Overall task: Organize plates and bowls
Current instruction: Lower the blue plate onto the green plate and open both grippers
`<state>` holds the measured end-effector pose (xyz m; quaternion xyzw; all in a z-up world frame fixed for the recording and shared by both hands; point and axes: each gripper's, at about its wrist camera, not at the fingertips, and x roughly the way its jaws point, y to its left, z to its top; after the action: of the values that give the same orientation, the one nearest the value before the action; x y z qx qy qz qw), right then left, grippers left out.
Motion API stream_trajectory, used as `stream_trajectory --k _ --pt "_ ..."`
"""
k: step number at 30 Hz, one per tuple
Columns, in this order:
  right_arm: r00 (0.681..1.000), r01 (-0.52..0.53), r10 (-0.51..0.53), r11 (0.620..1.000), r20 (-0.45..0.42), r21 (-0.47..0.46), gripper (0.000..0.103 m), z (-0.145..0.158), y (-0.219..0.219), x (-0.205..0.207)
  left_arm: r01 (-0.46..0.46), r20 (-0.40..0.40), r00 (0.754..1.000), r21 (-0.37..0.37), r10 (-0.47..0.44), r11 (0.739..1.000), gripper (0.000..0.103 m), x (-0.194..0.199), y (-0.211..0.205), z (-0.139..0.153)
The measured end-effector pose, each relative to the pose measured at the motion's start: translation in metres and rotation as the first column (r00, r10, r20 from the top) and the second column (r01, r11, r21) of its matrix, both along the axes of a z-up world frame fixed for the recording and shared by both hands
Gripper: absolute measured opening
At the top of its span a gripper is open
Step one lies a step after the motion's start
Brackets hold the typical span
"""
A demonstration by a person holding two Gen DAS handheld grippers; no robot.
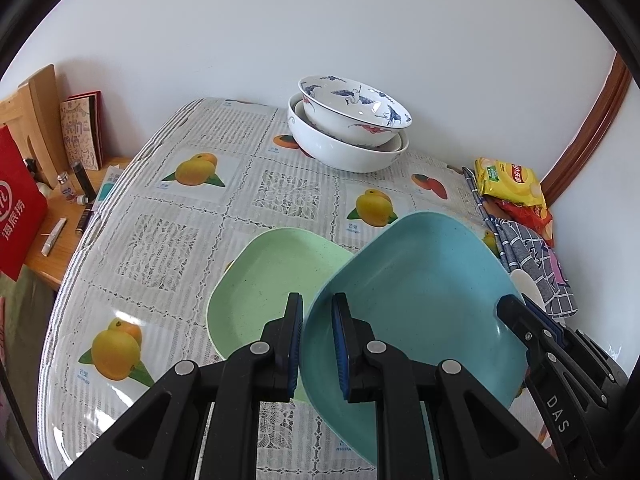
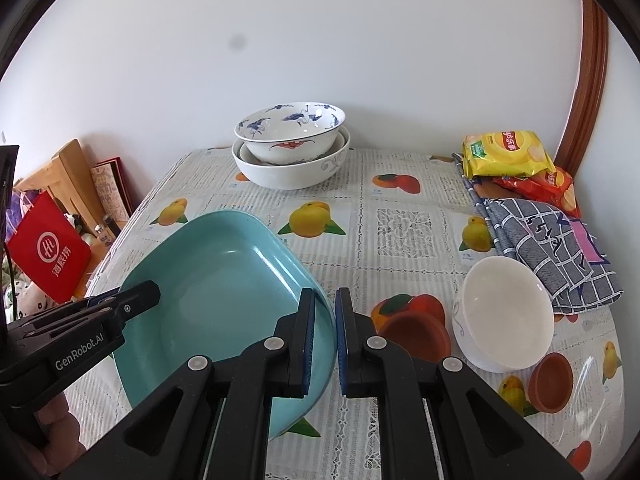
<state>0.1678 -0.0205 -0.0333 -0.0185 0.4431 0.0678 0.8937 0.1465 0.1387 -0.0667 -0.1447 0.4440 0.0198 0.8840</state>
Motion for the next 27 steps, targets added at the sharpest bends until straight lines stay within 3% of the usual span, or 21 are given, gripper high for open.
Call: stream_trajectory --k 27 --pt "0.988 -0.096 0.101 0.994 -0.119 0.043 0.011 -0.052 0.040 0.022 -0.103 -0.123 0.987 0.016 0.105 0.995 0.015 0.002 0.040 -0.045"
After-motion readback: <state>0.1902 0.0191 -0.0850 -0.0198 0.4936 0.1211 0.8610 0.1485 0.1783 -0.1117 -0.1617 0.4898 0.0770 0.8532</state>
